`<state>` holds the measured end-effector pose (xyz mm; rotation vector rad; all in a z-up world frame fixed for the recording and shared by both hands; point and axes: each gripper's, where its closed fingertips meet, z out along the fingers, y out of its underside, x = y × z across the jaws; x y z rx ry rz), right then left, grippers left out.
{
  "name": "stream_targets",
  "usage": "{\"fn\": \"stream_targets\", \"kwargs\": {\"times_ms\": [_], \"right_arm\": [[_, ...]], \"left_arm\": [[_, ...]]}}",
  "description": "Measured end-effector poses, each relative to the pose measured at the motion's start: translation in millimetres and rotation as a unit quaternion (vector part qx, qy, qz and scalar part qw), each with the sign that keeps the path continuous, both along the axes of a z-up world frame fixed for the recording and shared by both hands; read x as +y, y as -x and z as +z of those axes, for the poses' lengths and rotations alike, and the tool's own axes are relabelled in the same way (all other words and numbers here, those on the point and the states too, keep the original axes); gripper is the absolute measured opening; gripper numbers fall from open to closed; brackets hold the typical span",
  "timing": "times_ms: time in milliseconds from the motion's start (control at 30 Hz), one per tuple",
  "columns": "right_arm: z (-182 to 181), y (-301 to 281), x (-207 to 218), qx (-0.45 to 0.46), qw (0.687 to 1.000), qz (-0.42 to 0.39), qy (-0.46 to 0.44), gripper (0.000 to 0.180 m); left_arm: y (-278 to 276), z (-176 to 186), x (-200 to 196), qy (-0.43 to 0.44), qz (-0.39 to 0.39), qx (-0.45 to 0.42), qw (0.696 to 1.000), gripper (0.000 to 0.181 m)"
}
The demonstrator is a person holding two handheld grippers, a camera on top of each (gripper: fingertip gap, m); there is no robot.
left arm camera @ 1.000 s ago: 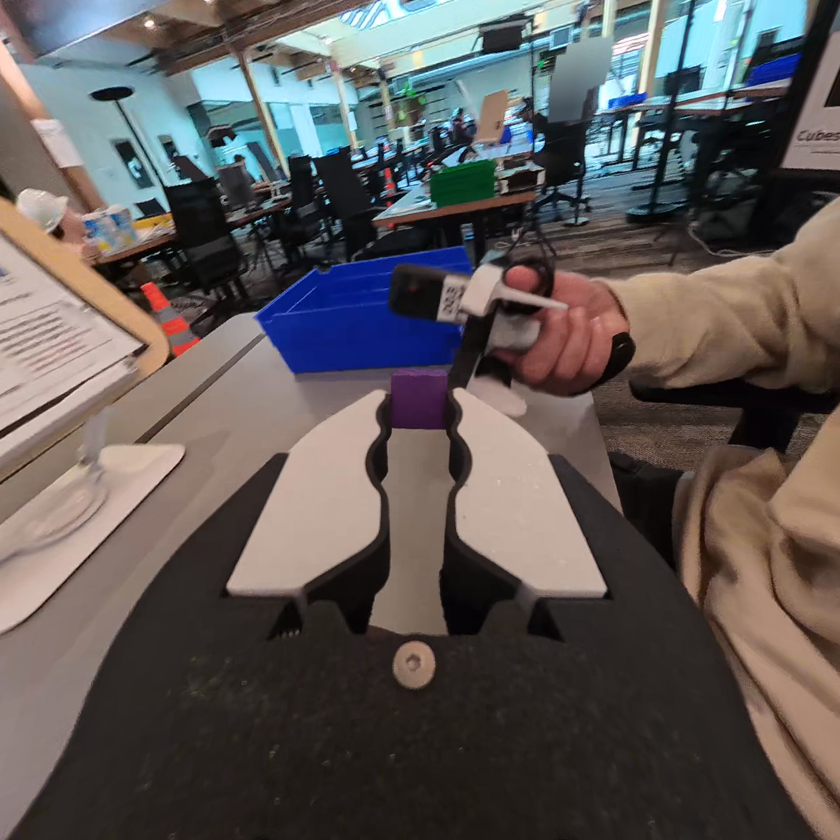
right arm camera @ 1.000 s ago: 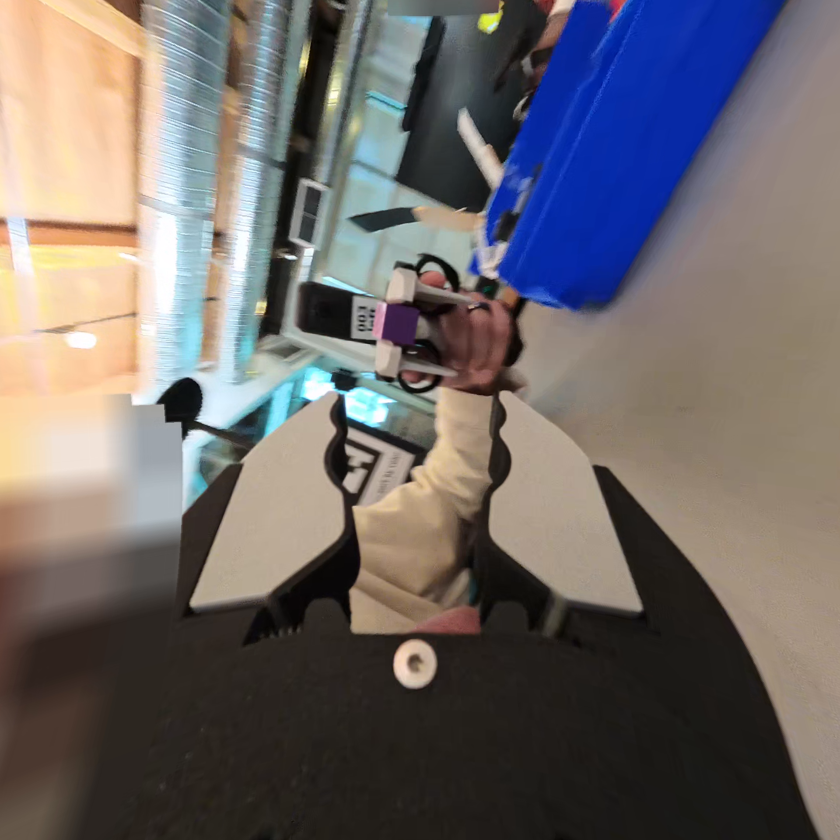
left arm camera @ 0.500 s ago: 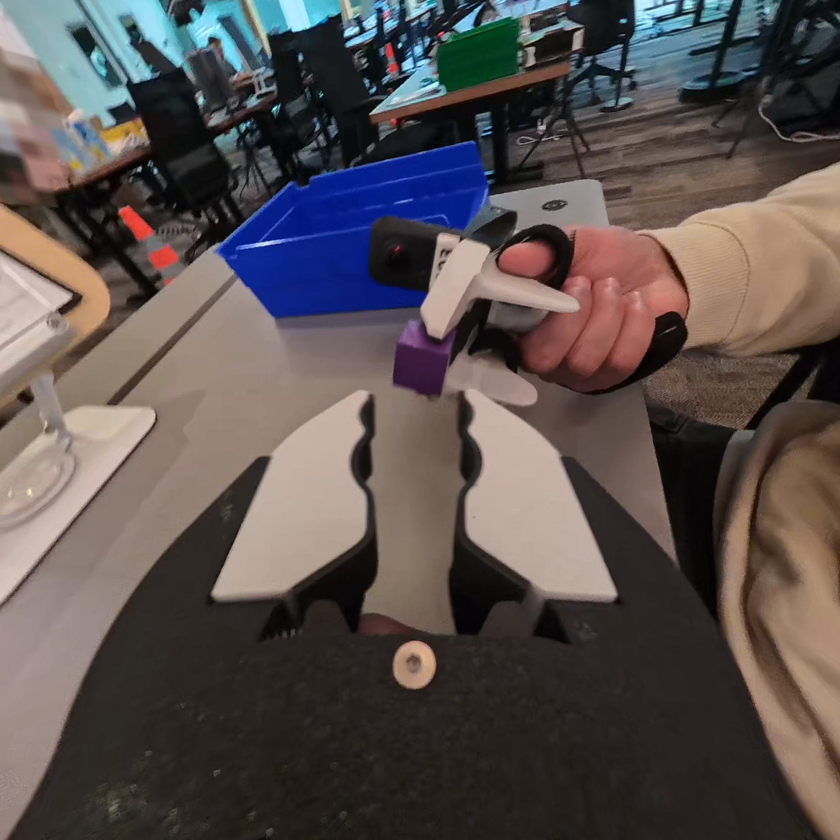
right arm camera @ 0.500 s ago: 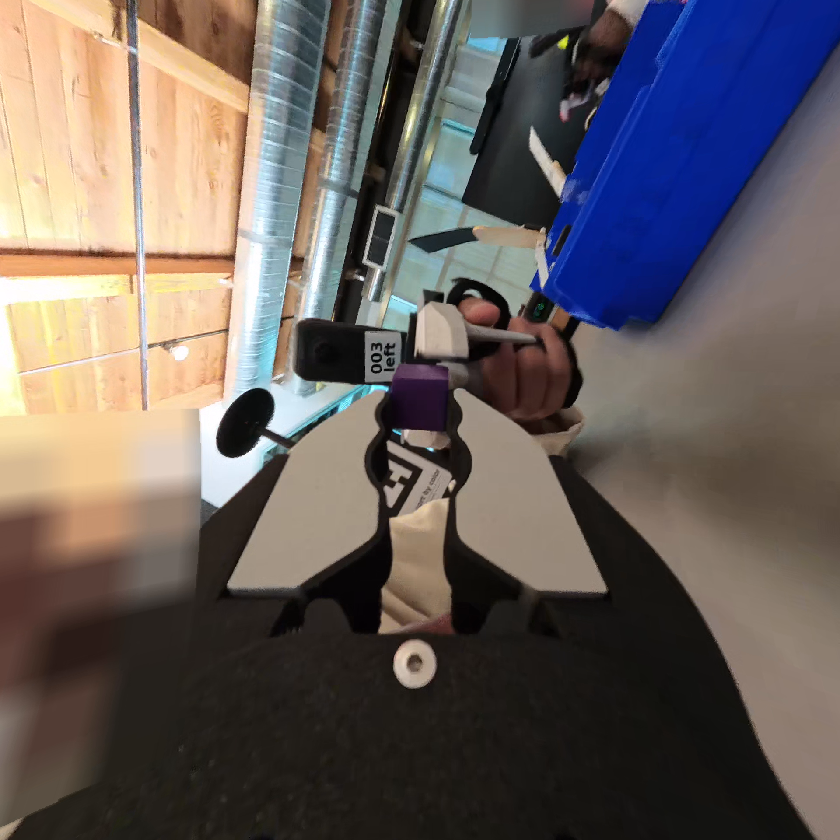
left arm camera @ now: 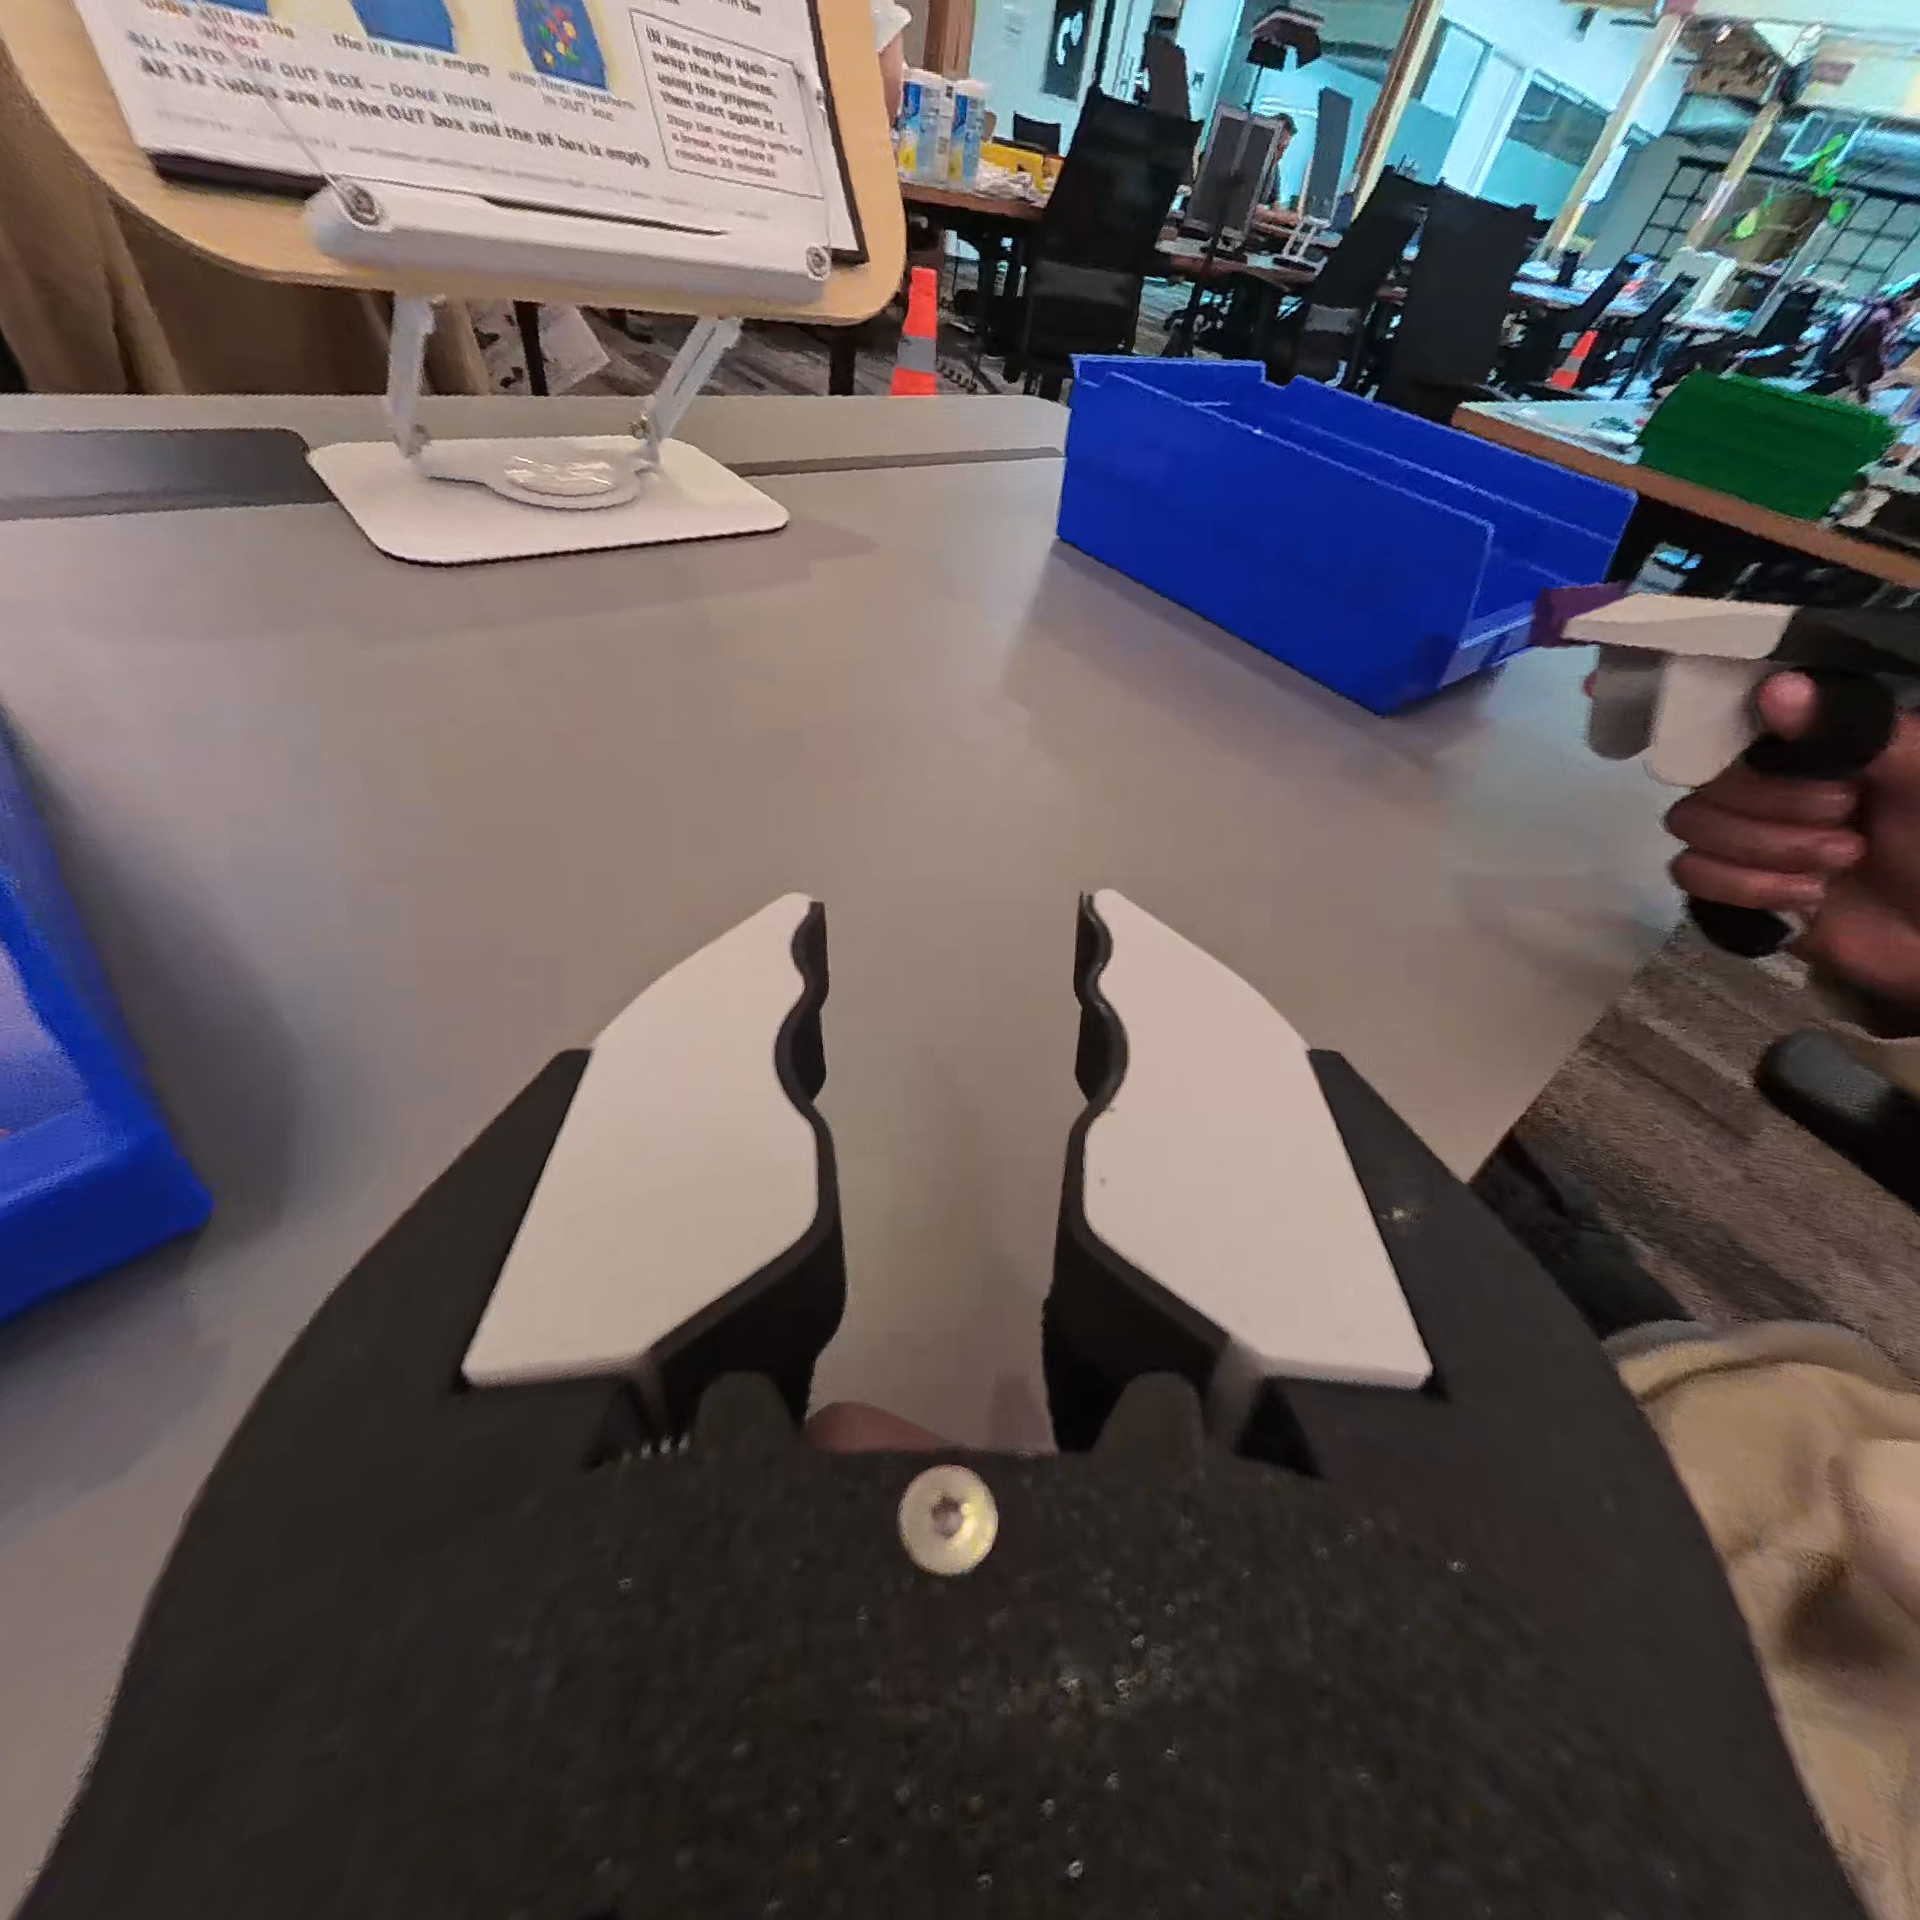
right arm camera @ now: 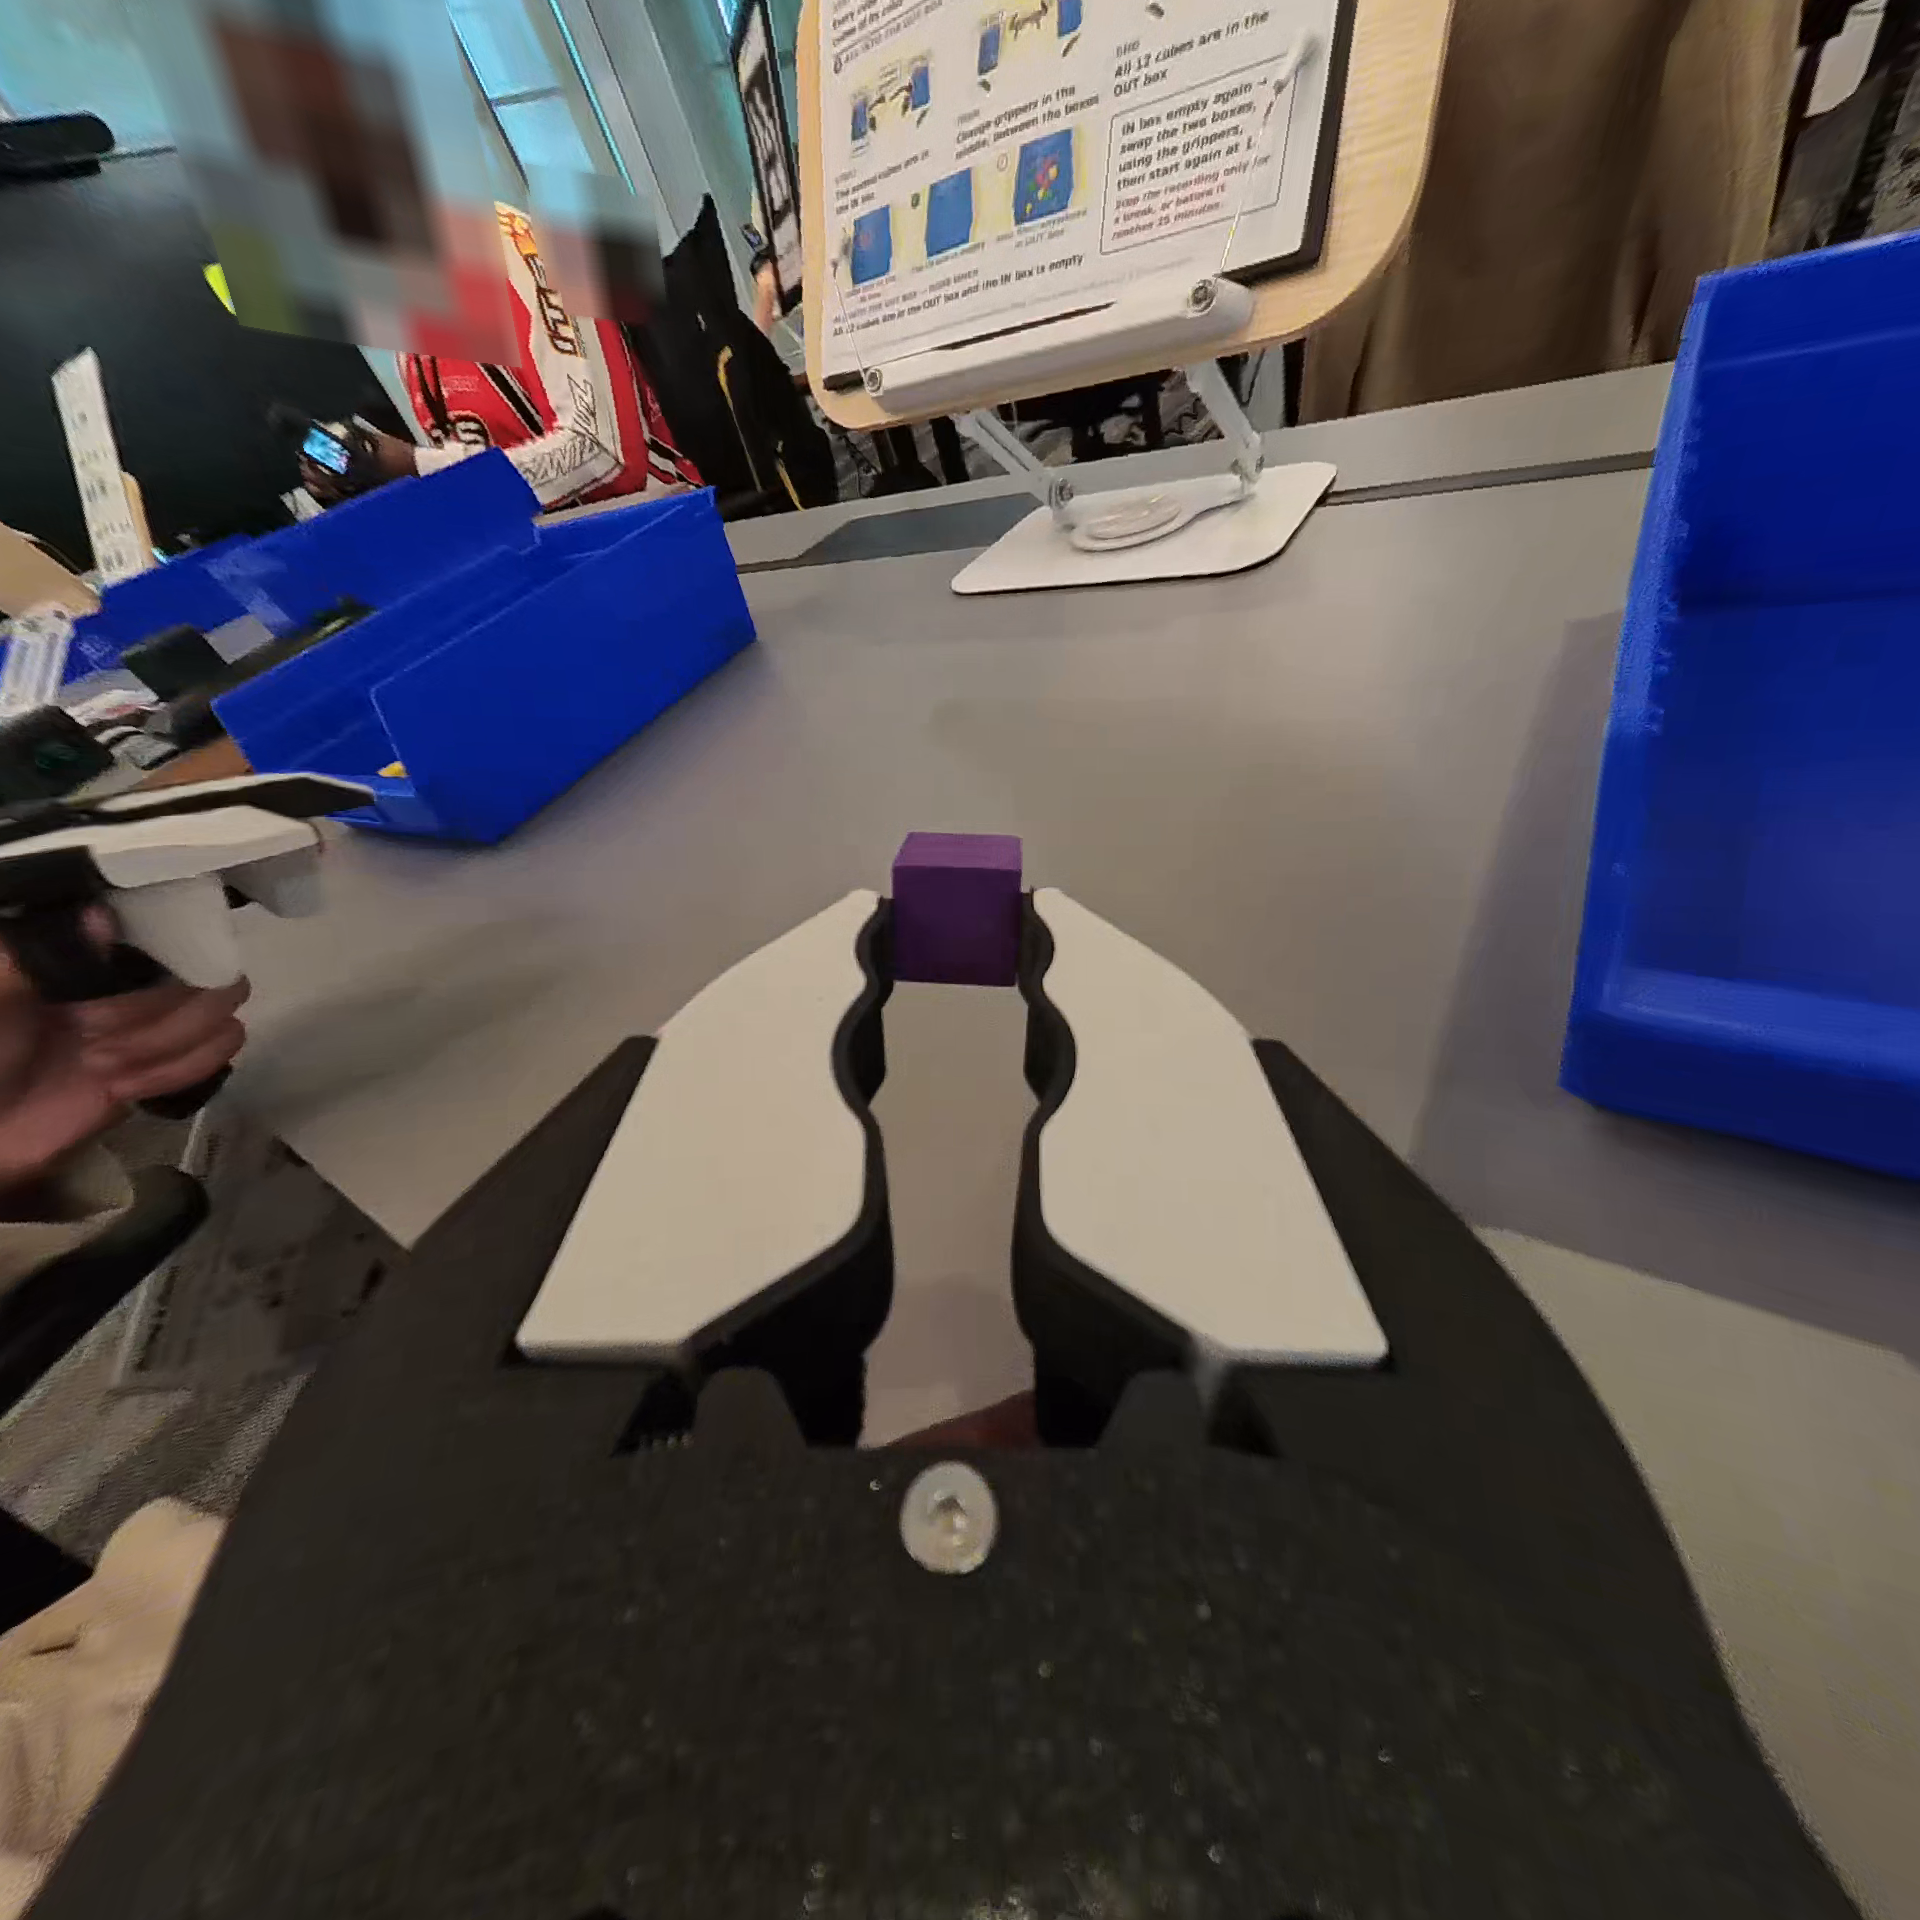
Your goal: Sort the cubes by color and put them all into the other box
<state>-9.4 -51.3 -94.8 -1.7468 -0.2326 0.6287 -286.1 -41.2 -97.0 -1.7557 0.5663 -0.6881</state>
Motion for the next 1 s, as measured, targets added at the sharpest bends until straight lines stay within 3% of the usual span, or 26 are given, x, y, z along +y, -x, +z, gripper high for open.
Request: {"fn": "stream_targets", "kwargs": {"times_ms": [333,500,667,800,867,933,1000], "right_arm": [[6.5,-20.0,5.3,0.029,0.999,-0.021,-0.002,0.022],[32.9,-107.8,38.3,-0.121,0.982,-0.144,-0.02,0.022],[-18.9,-211.4,90.5,-0.335,0.904,-0.13,0.232,0.023],[-64.5,-241.1,91.9,-0.432,0.801,-0.037,0.414,0.023],[-76.1,-251.1,91.5,-0.463,0.76,-0.01,0.456,0.023],[-77.4,-256.0,93.3,-0.458,0.747,-0.005,0.482,0.023],[-70.2,-260.3,94.6,-0.476,0.739,-0.008,0.477,0.039]], "left_arm": [[-11.4,-18.4,2.7,-0.076,0.005,0.138,0.988,0.044],[-12.5,-18.4,-0.3,-0.09,0.009,0.157,0.983,0.044],[-17.8,-11.7,-5.3,-0.074,-0.012,0.125,0.989,0.044],[-14.7,-10.6,-6.3,-0.068,-0.013,0.121,0.99,0.044],[-12.4,-11.7,-6.1,-0.065,-0.011,0.123,0.99,0.044],[-11.2,-12.2,-6.5,-0.062,-0.013,0.12,0.991,0.044],[-10.2,-13.6,-6.8,-0.058,-0.014,0.119,0.991,0.045]]}}
